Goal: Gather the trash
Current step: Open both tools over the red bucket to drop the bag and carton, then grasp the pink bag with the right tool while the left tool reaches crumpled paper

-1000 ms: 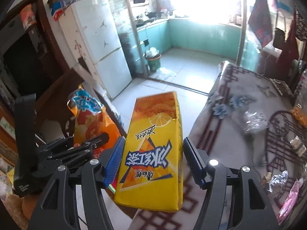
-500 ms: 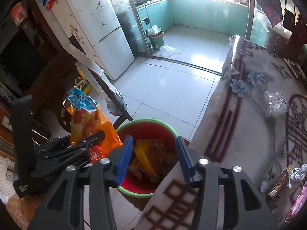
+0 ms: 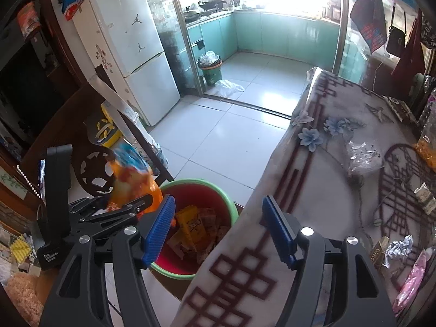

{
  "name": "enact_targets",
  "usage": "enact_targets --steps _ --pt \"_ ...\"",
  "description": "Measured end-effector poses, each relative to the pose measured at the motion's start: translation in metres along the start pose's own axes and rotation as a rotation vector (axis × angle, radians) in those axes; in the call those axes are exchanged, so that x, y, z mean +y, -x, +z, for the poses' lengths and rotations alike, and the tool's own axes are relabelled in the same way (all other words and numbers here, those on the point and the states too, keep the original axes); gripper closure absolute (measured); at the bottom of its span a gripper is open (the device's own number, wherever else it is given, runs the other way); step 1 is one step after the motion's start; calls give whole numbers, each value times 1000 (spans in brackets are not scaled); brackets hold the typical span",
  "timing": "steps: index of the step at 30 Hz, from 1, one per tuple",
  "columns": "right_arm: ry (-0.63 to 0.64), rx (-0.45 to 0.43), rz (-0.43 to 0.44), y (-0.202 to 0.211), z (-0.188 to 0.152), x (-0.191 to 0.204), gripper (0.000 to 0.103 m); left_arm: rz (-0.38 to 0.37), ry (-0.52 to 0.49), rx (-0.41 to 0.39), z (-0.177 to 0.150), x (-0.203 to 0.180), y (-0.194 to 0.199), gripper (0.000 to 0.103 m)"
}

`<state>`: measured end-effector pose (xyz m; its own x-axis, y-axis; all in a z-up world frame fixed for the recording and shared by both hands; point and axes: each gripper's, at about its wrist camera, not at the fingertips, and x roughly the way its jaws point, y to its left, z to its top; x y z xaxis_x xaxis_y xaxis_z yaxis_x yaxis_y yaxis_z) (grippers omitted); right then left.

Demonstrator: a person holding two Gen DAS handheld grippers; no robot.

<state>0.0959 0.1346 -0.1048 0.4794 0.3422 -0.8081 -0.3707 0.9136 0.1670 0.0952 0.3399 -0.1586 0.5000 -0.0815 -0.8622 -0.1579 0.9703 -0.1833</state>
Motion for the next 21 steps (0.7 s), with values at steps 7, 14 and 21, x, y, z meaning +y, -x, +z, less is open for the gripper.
enact_targets --steps 7,14,21 --pt "-44 -21 -28 20 -16 -32 35 -17 -20 -18 -6 -27 11 31" --pt "-148 -28 -78 44 -48 -94 34 -67 -97 -40 -17 -83 23 27" --pt "-308 -28 -224 83 -104 -206 26 -102 -156 -37 -38 -158 28 27"
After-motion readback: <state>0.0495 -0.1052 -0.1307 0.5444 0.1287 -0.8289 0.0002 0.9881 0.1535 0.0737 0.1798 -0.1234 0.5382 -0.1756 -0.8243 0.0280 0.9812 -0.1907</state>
